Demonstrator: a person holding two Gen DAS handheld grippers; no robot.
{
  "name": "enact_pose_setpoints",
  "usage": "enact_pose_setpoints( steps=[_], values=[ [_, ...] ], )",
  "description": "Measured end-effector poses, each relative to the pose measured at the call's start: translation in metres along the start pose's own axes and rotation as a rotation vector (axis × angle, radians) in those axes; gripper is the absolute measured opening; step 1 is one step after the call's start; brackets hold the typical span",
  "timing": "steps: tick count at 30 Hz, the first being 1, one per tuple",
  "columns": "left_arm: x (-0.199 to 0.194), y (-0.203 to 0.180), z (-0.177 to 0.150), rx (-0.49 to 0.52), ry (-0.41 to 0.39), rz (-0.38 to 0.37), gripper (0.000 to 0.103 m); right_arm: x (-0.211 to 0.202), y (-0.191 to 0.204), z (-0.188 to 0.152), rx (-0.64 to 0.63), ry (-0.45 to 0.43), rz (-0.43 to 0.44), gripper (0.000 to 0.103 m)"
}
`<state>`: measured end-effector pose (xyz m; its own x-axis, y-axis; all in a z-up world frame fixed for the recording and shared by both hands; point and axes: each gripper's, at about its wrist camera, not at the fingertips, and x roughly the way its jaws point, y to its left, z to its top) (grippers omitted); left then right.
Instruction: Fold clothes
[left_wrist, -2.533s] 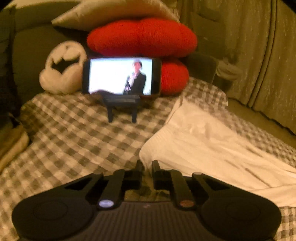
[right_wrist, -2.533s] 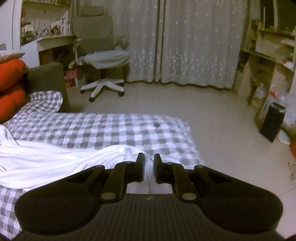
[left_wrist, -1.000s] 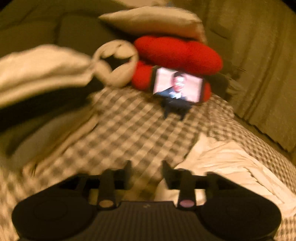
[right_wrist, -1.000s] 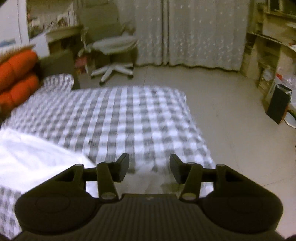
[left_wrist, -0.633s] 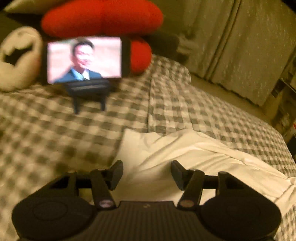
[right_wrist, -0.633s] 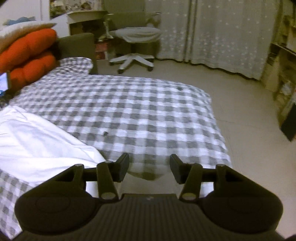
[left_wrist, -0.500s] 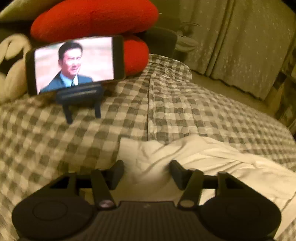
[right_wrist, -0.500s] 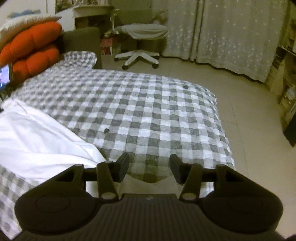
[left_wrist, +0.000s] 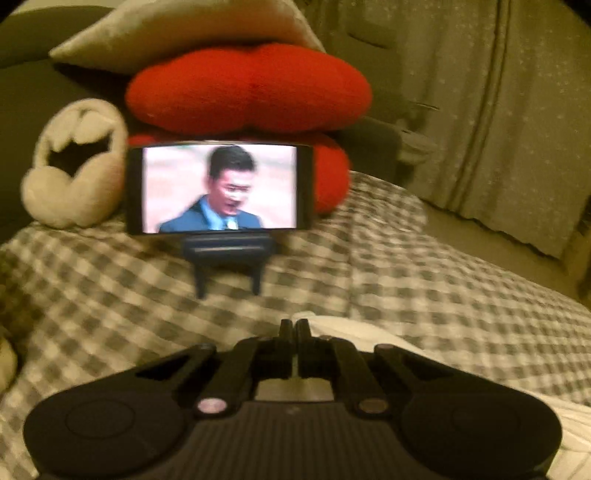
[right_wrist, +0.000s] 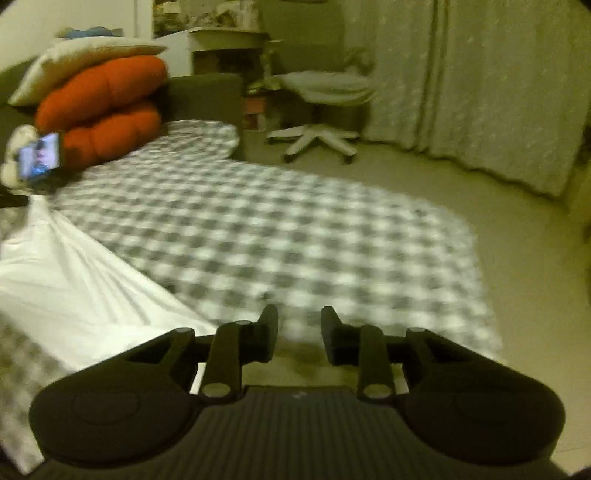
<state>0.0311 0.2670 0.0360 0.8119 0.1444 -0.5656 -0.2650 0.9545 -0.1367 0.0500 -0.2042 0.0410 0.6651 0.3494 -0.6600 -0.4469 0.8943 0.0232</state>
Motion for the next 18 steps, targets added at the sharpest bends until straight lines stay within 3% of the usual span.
enact_pose_setpoints(
  steps=[2, 5, 8, 13, 15, 18],
  values=[
    [0.001, -0.001, -0.003, 0.005, -0.001, -0.01, 0.002, 0.006, 0.011, -0.003, -0.058, 0.036, 0.021, 0.03],
    [0.004, -0.006, -0.006, 0.035, 0.006, -0.007, 0.002, 0.014, 0.021, -0.004, -0.117, 0.066, -0.02, 0.03],
    [0.004, -0.003, -0.005, 0.017, -0.001, -0.008, 0.002, 0.013, 0.015, -0.001, -0.085, 0.069, -0.006, 0.009],
    [0.001, 0.001, -0.003, -0.014, -0.025, -0.021, 0.002, 0.0, 0.014, 0.003, -0.064, 0.011, -0.016, 0.006],
    [0.004, -0.005, -0.005, 0.024, -0.012, -0.01, 0.002, 0.001, 0.016, 0.0, -0.082, 0.008, -0.032, 0.022],
    [0.005, -0.009, -0.008, 0.053, 0.0, -0.009, 0.002, 0.001, 0.023, -0.003, -0.112, -0.002, -0.003, 0.033]
  ],
)
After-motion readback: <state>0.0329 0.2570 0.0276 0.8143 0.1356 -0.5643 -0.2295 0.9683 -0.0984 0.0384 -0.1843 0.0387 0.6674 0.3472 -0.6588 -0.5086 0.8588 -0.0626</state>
